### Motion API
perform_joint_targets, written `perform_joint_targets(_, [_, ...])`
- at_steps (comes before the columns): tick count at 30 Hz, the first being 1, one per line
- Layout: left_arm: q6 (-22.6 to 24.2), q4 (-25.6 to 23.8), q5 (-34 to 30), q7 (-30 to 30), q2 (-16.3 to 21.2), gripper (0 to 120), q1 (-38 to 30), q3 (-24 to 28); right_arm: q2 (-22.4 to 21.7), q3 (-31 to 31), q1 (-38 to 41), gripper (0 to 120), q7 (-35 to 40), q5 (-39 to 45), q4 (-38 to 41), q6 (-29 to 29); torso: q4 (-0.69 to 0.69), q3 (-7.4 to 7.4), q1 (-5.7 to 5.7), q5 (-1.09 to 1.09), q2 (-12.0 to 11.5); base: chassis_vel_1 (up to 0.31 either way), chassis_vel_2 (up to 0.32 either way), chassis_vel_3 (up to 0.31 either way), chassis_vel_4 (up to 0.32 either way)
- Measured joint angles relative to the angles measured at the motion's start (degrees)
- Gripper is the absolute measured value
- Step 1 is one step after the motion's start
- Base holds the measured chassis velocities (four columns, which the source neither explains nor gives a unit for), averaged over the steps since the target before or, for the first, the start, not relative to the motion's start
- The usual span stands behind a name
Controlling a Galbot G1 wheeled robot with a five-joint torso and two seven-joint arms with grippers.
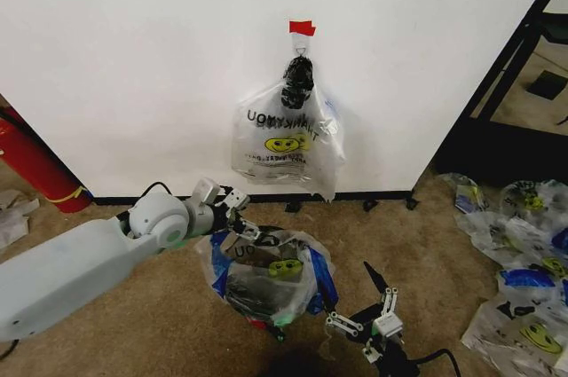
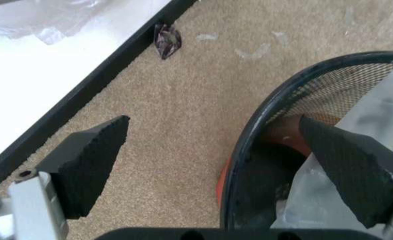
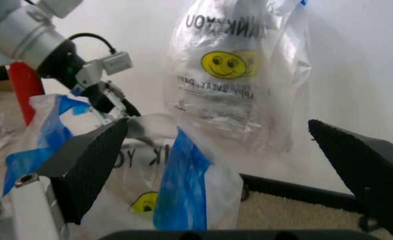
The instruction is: Pick up the garbage bag from the wall and place it over the trash bin.
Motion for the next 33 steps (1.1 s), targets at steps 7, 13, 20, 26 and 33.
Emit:
perform_joint_targets(7, [1.19,1.61,-1.05,-0.96,-1.54,100,-1.21,0.52,-0.04,-0.40,-0.14,100,-0.06,0.01,-0.79,0.62,-0.04,0.01,0.00,-0.02,0.00,0.000,0.000,0.000,0.000])
perform_joint_targets(13, [2.81,-0.11,-3.68,-2.10,-1.82,99,-7.47,2.80,-0.25,-0.92,0.83,100,-0.05,0.59,-2.15,0.70,-0.01,0.00,0.00,-0.01,0.00,0.000,0.000,0.000,0.000])
perform_joint_targets(20, [2.86,-0.10,3.14,-1.27,-4.20,98,-16.34,11.74,-0.07,-2.43,1.61,100,-0.02,0.52,-3.12,0.62,-0.03,0.00,0.00,0.00,0.00,0.000,0.000,0.000,0.000])
perform_joint_targets(26, [2.84,2.64,12.80,2.72,-6.47,98,-23.71,26.14,0.23,-2.61,0.58,100,0.03,0.10,-2.63,0.68,-0.03,0.00,0.00,-0.04,0.00,0.000,0.000,0.000,0.000])
perform_joint_targets(33, [2.81,1.86,12.00,3.39,-4.36,98,-25.38,26.70,0.79,-3.46,0.84,100,0.06,0.02,-3.24,1.03,-0.02,0.00,0.00,-0.01,0.00,0.000,0.000,0.000,0.000])
